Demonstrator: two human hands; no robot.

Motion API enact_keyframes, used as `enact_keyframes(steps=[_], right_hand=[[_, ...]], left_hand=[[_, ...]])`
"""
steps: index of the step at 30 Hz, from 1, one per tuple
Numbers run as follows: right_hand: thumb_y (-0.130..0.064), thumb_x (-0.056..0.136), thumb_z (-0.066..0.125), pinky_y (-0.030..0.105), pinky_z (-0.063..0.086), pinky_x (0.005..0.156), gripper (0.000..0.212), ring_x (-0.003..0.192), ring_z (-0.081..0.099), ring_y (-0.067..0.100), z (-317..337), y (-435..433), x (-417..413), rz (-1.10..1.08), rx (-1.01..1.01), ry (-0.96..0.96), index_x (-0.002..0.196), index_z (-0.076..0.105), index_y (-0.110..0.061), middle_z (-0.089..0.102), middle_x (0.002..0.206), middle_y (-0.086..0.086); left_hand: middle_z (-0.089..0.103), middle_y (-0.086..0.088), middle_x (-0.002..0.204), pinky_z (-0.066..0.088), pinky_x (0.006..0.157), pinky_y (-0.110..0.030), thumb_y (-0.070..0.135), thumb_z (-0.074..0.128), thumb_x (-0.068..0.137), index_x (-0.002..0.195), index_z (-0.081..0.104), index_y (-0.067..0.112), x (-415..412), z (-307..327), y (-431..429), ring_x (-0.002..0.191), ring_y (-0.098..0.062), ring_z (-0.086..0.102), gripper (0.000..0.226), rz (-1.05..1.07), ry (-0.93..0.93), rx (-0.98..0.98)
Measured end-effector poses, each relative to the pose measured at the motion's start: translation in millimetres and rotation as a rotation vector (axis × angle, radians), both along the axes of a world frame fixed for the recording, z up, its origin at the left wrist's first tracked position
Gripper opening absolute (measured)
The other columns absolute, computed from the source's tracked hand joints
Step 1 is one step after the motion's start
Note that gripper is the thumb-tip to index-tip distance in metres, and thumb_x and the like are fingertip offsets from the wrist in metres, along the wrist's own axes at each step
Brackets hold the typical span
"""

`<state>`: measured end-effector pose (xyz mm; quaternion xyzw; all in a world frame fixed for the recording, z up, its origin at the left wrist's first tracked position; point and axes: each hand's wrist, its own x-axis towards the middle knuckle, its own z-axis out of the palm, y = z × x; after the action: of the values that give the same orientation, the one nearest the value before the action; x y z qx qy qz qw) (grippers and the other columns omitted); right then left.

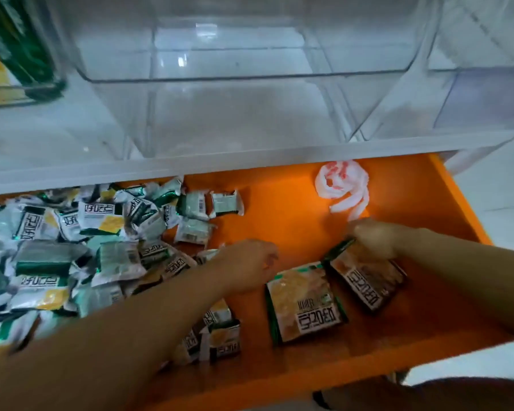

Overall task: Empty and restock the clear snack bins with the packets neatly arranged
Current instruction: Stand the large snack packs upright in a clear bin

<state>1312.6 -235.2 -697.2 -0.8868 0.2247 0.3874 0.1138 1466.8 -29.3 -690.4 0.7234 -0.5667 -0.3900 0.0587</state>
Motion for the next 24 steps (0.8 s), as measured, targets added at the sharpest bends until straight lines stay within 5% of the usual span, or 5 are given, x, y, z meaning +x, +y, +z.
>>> enact_keyframes(steps=[5,10,17,21,24], right_hand=[[-0.035,0.075,0.075,0.033,0.047,0.084,0.050,0.106,0.060,0.024,-35.2,-15.3,-16.2,-0.059,0.051,0.060,0.122,0.059,-0.024,0.062,0.118,0.003],[-0.035,0.081,0.072,0.024,0.040,0.090,0.070,0.124,0.048,0.022,-36.3,-24.1,-4.8,0.065,0.080,0.214,0.142,0.040,-0.021,0.047,0.140,0.002],[-0.034,0.074,0.079,0.031,0.042,0.087,0.084,0.125,0.044,0.025,-40.7,-21.1,-13.3,0.136,0.039,0.357,0.144,0.034,-0.025,0.036,0.142,0.002],[-0.045,0.081,0.070,0.029,0.041,0.082,0.074,0.118,0.049,0.024,-28.2,-18.5,-9.7,0.256,0.022,0.349,0.143,0.034,-0.027,0.047,0.135,0.002],[-0.039,0.087,0.065,0.036,0.045,0.095,0.059,0.118,0.051,0.024,-20.8,-7.7,-5.6,0.397,-0.018,0.393,0.138,0.041,-0.023,0.053,0.131,0.002]], left_hand=[[0.041,-0.004,0.148,0.041,0.103,-0.034,0.028,0.054,0.097,0.147,0.030,0.021,-19.4,-51.5,-20.5,0.130,-0.020,0.044,0.056,0.042,0.208,0.145],[0.022,-0.005,0.157,0.033,0.108,-0.029,0.029,0.055,0.097,0.152,0.014,0.017,-26.4,-70.3,-29.2,0.139,-0.022,0.032,0.070,-0.003,0.208,0.205],[0.038,-0.005,0.149,0.043,0.099,-0.036,0.052,0.054,0.092,0.150,0.025,0.017,-27.0,-71.0,-41.6,0.127,-0.024,0.046,0.075,-0.001,0.123,0.233],[0.049,-0.006,0.140,0.046,0.096,-0.035,0.053,0.056,0.090,0.144,0.039,0.014,-31.4,-56.1,-45.5,0.119,-0.022,0.053,0.068,-0.028,0.118,0.240],[0.057,-0.004,0.131,0.050,0.091,-0.036,0.051,0.059,0.089,0.137,0.049,0.018,-33.9,-35.9,-38.9,0.114,-0.020,0.056,0.059,-0.071,0.055,0.239]])
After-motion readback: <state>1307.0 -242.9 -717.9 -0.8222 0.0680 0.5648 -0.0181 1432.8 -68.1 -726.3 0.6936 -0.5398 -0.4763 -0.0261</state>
